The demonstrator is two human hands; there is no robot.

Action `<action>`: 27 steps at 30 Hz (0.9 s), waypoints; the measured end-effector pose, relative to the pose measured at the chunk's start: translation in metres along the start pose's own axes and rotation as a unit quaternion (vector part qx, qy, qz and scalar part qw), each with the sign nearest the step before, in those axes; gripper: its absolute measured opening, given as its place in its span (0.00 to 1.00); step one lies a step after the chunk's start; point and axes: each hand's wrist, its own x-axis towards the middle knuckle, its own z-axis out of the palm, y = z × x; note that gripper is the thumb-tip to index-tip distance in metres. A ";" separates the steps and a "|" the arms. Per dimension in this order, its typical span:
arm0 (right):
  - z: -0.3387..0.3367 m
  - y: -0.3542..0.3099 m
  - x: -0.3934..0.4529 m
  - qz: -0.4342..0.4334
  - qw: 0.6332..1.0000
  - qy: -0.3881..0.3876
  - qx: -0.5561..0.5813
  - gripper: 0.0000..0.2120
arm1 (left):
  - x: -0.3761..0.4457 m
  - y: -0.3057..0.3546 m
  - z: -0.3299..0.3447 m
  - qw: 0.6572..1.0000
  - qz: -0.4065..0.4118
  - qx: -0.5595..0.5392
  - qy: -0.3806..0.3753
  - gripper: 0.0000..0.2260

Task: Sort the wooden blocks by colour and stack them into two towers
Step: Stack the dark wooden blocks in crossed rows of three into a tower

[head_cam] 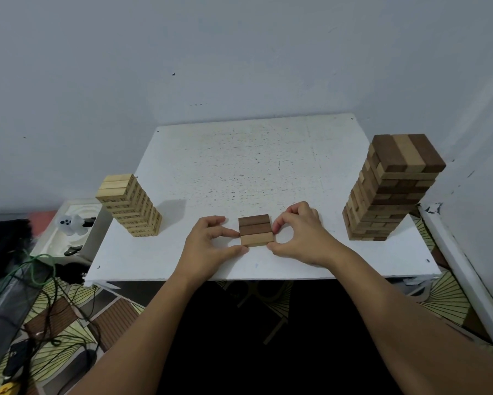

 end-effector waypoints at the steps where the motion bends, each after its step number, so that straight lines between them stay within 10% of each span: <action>1: 0.000 0.000 0.000 -0.001 1.000 0.000 0.002 0.14 | 0.000 0.000 0.000 1.000 0.000 0.000 0.000 0.13; 9: -0.001 -0.001 -0.001 -0.004 1.000 0.006 0.004 0.19 | -0.001 0.002 0.000 1.000 0.001 0.026 0.007 0.14; 19: -0.017 -0.006 0.002 0.010 0.998 -0.062 -0.004 0.40 | 0.010 0.015 -0.014 0.994 -0.016 0.077 -0.076 0.46; 27: -0.027 -0.016 0.014 0.008 0.992 -0.101 -0.080 0.42 | 0.030 0.026 -0.026 0.980 -0.036 0.116 -0.155 0.43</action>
